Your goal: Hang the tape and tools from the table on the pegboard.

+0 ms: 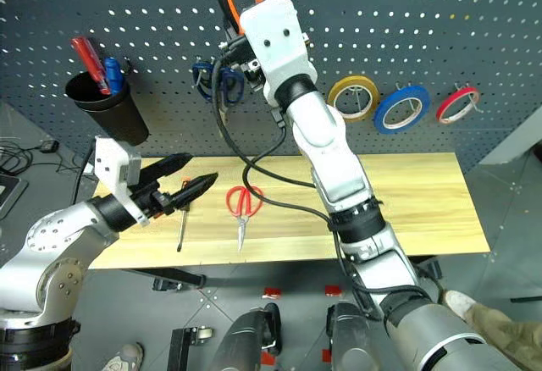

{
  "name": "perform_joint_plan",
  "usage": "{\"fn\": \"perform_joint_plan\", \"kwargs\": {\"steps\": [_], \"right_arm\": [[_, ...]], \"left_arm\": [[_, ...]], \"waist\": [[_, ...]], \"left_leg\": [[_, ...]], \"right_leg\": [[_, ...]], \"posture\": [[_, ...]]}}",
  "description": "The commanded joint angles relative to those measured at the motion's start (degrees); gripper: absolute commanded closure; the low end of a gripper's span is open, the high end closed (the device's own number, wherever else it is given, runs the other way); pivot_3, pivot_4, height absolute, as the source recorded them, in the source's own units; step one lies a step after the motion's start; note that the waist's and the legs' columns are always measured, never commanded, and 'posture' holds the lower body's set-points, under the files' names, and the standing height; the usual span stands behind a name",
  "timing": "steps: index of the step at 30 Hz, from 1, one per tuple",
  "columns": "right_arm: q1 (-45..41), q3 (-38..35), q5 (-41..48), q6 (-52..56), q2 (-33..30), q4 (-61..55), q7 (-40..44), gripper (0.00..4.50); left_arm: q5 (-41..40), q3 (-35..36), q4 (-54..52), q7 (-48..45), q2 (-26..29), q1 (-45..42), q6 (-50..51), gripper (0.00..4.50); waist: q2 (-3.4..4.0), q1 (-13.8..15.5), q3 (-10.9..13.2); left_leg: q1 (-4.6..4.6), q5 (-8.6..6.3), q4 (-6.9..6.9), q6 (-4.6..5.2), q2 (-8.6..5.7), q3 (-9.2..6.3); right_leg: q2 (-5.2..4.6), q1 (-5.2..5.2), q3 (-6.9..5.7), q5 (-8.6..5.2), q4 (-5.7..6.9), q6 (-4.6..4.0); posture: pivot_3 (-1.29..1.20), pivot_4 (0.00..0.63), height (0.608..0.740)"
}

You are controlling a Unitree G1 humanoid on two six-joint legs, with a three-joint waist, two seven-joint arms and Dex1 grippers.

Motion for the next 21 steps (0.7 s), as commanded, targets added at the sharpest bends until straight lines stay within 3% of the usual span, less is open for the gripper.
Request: {"fn": "perform_joint_plan", "kwargs": {"steps": [1, 9, 21], "right_arm": [[-6.4, -2.0, -0.6, -11.0, 0.1, 8.9, -2.6, 1.62], [-13.8, -2.5, -3.1, -24.8, -2.4, 28.3, -6.8, 1.62], [-9.0, -1.6, -7.1, -32.6, -3.2, 35.3, -10.9, 1.62]], "left_arm": [[0.7, -1.9, 0.0, 1.2, -0.1, -3.0, 0.9, 0.94], [2.5, -4.5, 1.8, 1.5, -0.8, -5.8, 0.4, 0.94], [2.6, -4.8, 1.8, 0.1, -0.3, -4.4, 1.1, 0.94]], "waist": [[0.0, 0.0, 0.0], [-0.04, 0.2, 0.1], [0.02, 0.4, 0.5]], "left_leg": [[0.0, 0.0, 0.0, 0.0, 0.0, 0.01], [0.0, 0.02, -0.05, -0.03, 0.16, 0.08], [0.0, 0.01, -0.05, -0.03, 0.31, 0.14]], "right_leg": [[0.0, 0.0, 0.0, 0.0, 0.0, 0.0], [0.13, -0.01, 0.02, -0.01, -0.13, -0.02], [0.23, -0.01, 0.11, -0.03, -0.16, -0.06]], "posture": [[-0.17, 0.224, 0.74], [-0.13, 0.259, 0.74], [-0.11, 0.311, 0.74]]}}
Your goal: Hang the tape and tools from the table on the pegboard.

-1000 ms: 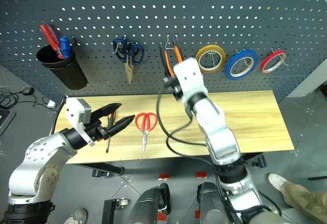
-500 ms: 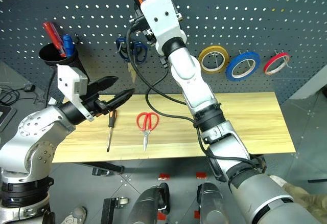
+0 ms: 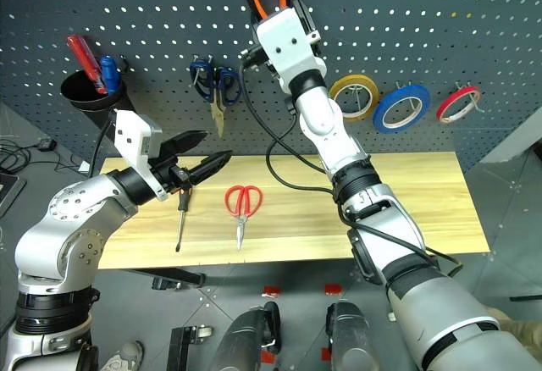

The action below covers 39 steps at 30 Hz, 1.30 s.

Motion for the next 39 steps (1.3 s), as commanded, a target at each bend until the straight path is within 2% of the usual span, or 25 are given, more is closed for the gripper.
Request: {"fn": "perform_joint_plan", "kwargs": {"steps": [1, 8, 16, 18, 20, 21, 22, 24, 25, 26, 27, 30, 35, 39], "right_arm": [[-0.1, -0.1, -0.4, -2.5, 1.0, -0.9, -1.8, 1.62], [0.2, -0.4, -0.9, -1.3, 1.7, 2.5, -3.5, 1.62], [2.9, -3.8, 3.1, 7.0, 2.7, 3.5, -3.2, 1.63], [4.3, -4.5, 3.8, 8.8, 2.9, 1.4, -3.4, 0.92], [5.7, -4.6, 4.2, 10.8, 3.2, -0.8, -3.0, 0.42], [7.3, -4.3, 4.2, 12.5, 3.5, -3.3, -2.3, 0.02], [8.4, -4.1, 4.3, 13.7, 3.7, -5.1, -1.8, 0.02], [11.9, -3.4, 4.7, 16.9, 4.0, -11.1, -0.2, 0.0], [15.1, -2.8, 5.1, 19.3, 4.0, -16.5, 1.3, 0.0], [17.4, -2.3, 5.3, 21.3, 3.9, -20.6, 2.5, 0.0], [21.1, -1.9, 6.4, 24.9, 3.8, -27.1, 4.9, 0.0], [28.6, -0.8, 8.9, 33.5, 3.3, -40.6, 10.4, 0.0], [46.8, 3.7, 19.1, 54.4, -2.8, -67.9, 24.1, 0.0], [54.3, 4.7, 26.1, 66.7, -6.6, -78.9, 28.8, 0.0]], "left_arm": [[0.3, 0.7, -1.1, -0.6, 0.9, 0.8, -0.3, 0.94], [1.7, 0.5, -0.4, -0.6, 0.7, 1.0, -0.9, 0.94], [3.3, 0.2, 0.4, -0.3, -0.4, 1.4, -1.7, 0.94], [3.7, 0.2, 0.9, -0.1, -0.7, 1.6, -1.7, 0.94], [4.1, -0.1, 1.4, 0.1, -1.1, 1.6, -1.7, 0.94], [4.2, -0.2, 1.4, 0.4, -1.5, 1.8, -1.5, 0.94], [4.4, -0.4, 1.6, 0.7, -1.8, 1.8, -1.4, 0.94], [4.5, -0.3, 1.6, 2.1, -2.9, 2.2, -0.5, 0.61], [4.6, -0.2, 1.4, 3.5, -3.8, 3.0, 0.6, 0.45], [4.6, -0.1, 1.3, 4.5, -4.4, 3.5, 1.4, 0.11], [5.4, -0.2, 1.1, 6.8, -5.3, 4.4, 2.7, 0.02], [6.5, 0.2, 0.7, 12.1, -7.5, 5.8, 6.2, 0.02], [8.3, -1.5, 0.1, 21.6, -12.7, 9.4, 16.9, 0.02], [10.3, -3.4, 1.1, 25.1, -15.4, 11.3, 19.6, 0.02]], "waist": [[0.01, 0.0, 0.1], [-0.03, 0.2, 0.5], [-0.06, 0.4, 0.6], [-0.07, 0.6, 0.6], [-0.06, 1.0, 0.6], [-0.06, 1.1, 0.6], [-0.06, 1.3, 0.6], [-0.06, 1.4, 0.6], [-0.06, 1.4, 0.6], [-0.07, 1.4, 0.6], [-0.07, 1.4, 0.6], [-0.07, 1.4, 0.6], [-0.11, 1.6, 0.6], [-0.12, 1.5, 0.6]], "left_leg": [[0.0, 0.0, 0.0, 0.0, 0.02, 0.0], [0.0, 0.0, 0.0, -0.01, 0.05, 0.0], [0.03, 0.01, 0.04, -0.02, 0.06, 0.0], [0.08, 0.02, 0.09, -0.04, 0.08, -0.02], [0.11, 0.03, 0.13, -0.06, 0.11, -0.03], [0.11, 0.04, 0.13, -0.07, 0.11, -0.02], [0.1, 0.04, 0.14, -0.08, 0.12, -0.03], [0.08, 0.04, 0.14, -0.08, 0.13, -0.02], [0.06, 0.04, 0.14, -0.09, 0.13, -0.01], [0.04, 0.04, 0.12, -0.09, 0.13, -0.02], [0.04, 0.04, 0.11, -0.09, 0.13, -0.02], [0.02, 0.03, -0.01, -0.09, 0.13, -0.01], [0.02, -0.02, -0.05, -0.09, 0.17, -0.08], [0.03, -0.1, -0.01, -0.01, 0.2, -0.08]], "right_leg": [[0.02, -0.01, 0.0, 0.0, 0.0, 0.0], [0.03, -0.01, -0.01, -0.01, 0.0, -0.03], [0.03, 0.02, -0.01, -0.01, 0.09, -0.03], [0.03, 0.05, -0.02, 0.0, 0.15, -0.05], [0.05, 0.08, -0.04, 0.04, 0.17, -0.12], [0.05, 0.08, -0.03, 0.06, 0.18, -0.15], [0.05, 0.07, -0.03, 0.06, 0.19, -0.15], [0.06, 0.04, -0.03, 0.07, 0.19, -0.16], [0.06, 0.03, -0.03, 0.07, 0.18, -0.16], [0.06, 0.01, -0.03, 0.07, 0.15, -0.16], [0.06, 0.02, -0.03, 0.07, 0.11, -0.16], [0.07, 0.01, -0.03, 0.07, -0.02, -0.15], [0.12, 0.05, -0.07, 0.06, -0.1, -0.14], [0.15, 0.03, -0.05, 0.06, -0.06, -0.15]], "posture": [[-0.1, 0.311, 0.74], [-0.1, 0.309, 0.74], [-0.12, 0.301, 0.74], [-0.13, 0.301, 0.74], [-0.13, 0.299, 0.74], [-0.13, 0.299, 0.74], [-0.14, 0.296, 0.74], [-0.14, 0.295, 0.74], [-0.15, 0.295, 0.74], [-0.15, 0.293, 0.74], [-0.16, 0.293, 0.74], [-0.16, 0.293, 0.74], [-0.17, 0.293, 0.74], [-0.19, 0.293, 0.74]]}}
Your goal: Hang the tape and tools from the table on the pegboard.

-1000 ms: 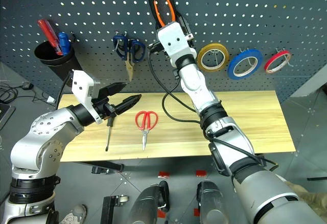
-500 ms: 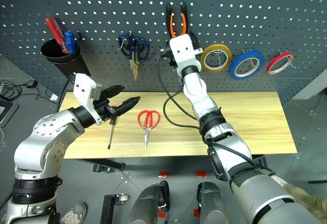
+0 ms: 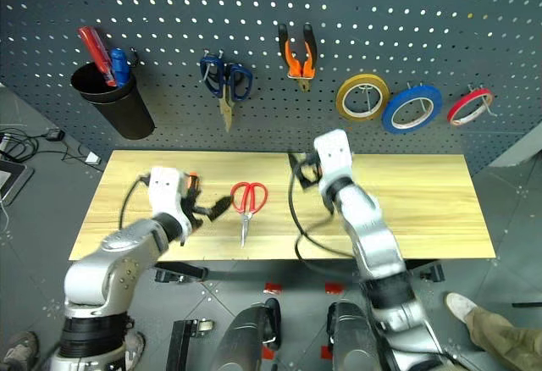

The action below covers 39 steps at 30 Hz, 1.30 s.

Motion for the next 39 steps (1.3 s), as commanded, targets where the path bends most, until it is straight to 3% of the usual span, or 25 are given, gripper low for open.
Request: {"fn": "perform_joint_plan", "kwargs": {"steps": [1, 10, 23, 36, 39], "right_arm": [[3.2, 0.3, 7.2, 10.0, -1.7, -11.1, 4.0, 0.0], [4.3, 0.7, 12.3, 16.7, -5.6, -15.5, 7.1, 0.0], [3.3, -1.3, 14.1, 18.2, -4.8, -14.7, 5.6, 0.0], [1.9, -1.5, 14.5, 18.5, -6.1, -15.2, 5.8, 0.0], [1.5, 0.8, 13.6, 17.9, -8.6, -15.9, 7.8, 0.0]], "left_arm": [[1.9, -1.1, -0.9, 3.4, -2.2, 0.8, 2.2, 0.02], [9.9, -7.4, 14.5, 6.7, -7.1, -4.6, -2.8, 0.02], [12.8, -8.7, 29.0, 4.8, -11.5, -10.4, -5.5, 0.02], [12.7, -5.6, 30.7, 2.8, -11.9, -10.8, -3.5, 4.07], [12.8, -4.9, 30.1, 2.6, -11.5, -10.6, -3.2, 4.2]], "waist": [[0.0, 0.0, 0.0], [-0.14, 0.1, -0.1], [-0.23, -0.1, -0.2], [-0.23, -0.2, -0.4], [-0.22, -0.2, -0.5]], "left_leg": [[0.01, -0.07, 0.0, 0.1, 0.04, -0.01], [0.05, 0.0, 0.06, 0.02, 0.15, -0.06], [0.04, -0.02, 0.04, 0.02, 0.14, -0.04], [0.08, -0.02, 0.08, 0.02, 0.13, -0.04], [0.08, -0.02, 0.1, 0.02, 0.13, -0.04]], "right_leg": [[0.03, -0.02, -0.01, 0.02, 0.04, -0.04], [0.17, -0.05, 0.0, 0.05, 0.16, -0.07], [0.17, -0.02, -0.05, 0.1, 0.12, -0.17], [0.16, 0.03, -0.05, 0.1, 0.15, -0.16], [0.16, 0.03, -0.05, 0.11, 0.15, -0.16]], "posture": [[-0.2, 0.291, 0.74], [-0.22, 0.28, 0.74], [-0.26, 0.271, 0.74], [-0.28, 0.26, 0.74], [-0.28, 0.255, 0.74]]}}
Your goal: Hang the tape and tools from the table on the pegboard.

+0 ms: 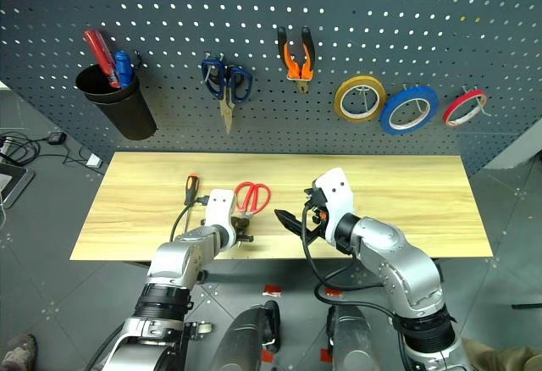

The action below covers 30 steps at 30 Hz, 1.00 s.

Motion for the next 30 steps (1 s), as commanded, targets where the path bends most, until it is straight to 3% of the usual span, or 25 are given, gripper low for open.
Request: {"fn": "perform_joint_plan", "kwargs": {"steps": [1, 8, 17, 21, 25, 30], "right_arm": [[-0.9, 2.9, 0.0, -1.7, -3.3, -3.7, 3.7, 0.0], [-1.9, 7.6, -0.5, -4.4, -8.5, -5.2, 8.6, 0.0], [-2.7, 7.8, -0.6, -5.9, -9.2, -3.8, 9.6, 0.0], [-3.0, 8.0, -1.4, -7.1, -9.0, -3.5, 9.3, 0.0], [-3.7, 7.4, -2.9, -8.8, -8.3, -3.5, 8.0, 0.0], [-4.4, 7.3, -6.8, -13.4, -8.4, -3.4, 6.7, 0.0]], "left_arm": [[-0.2, 0.5, 1.6, -0.3, 0.0, 2.0, 2.4, 4.2], [-1.8, 2.0, -5.2, -2.9, 2.1, 3.7, 6.6, 4.2], [-4.9, 0.9, -23.0, -11.5, 14.2, 5.2, 11.0, 4.2], [-0.8, -1.0, -31.9, -12.2, 19.0, 7.4, -0.4, 4.2], [2.0, 2.0, -39.7, -9.2, 17.5, 13.5, -14.8, 4.2], [6.7, 4.7, -44.9, -3.9, 15.4, 19.5, -24.4, 4.2]], "waist": [[0.0, 0.0, 0.0], [-0.03, -0.6, -0.1], [-0.12, -1.4, -0.2], [-0.17, -1.4, -0.2], [-0.18, -1.4, -0.4], [-0.21, -1.6, -0.7]], "left_leg": [[0.0, 0.0, 0.0, 0.0, 0.0, 0.0], [0.0, 0.0, 0.0, 0.0, 0.01, -0.01], [-0.05, 0.14, 0.01, -0.25, 0.02, -0.03], [-0.06, 0.14, 0.0, -0.26, -0.01, -0.01], [-0.06, 0.14, -0.02, -0.28, 0.0, -0.01], [-0.06, 0.12, -0.04, -0.28, 0.01, 0.01]], "right_leg": [[0.0, 0.0, 0.0, 0.0, 0.0, 0.0], [0.01, -0.01, -0.02, -0.01, 0.0, 0.01], [0.01, -0.05, -0.02, 0.0, 0.02, -0.01], [-0.03, -0.03, 0.0, 0.01, -0.03, -0.02], [-0.04, -0.03, -0.01, 0.01, -0.06, -0.03], [-0.04, -0.04, -0.06, 0.01, -0.05, -0.03]], "posture": [[-0.28, 0.253, 0.74], [-0.28, 0.239, 0.74], [-0.26, 0.217, 0.74], [-0.26, 0.205, 0.74], [-0.26, 0.199, 0.74], [-0.26, 0.193, 0.74]]}}
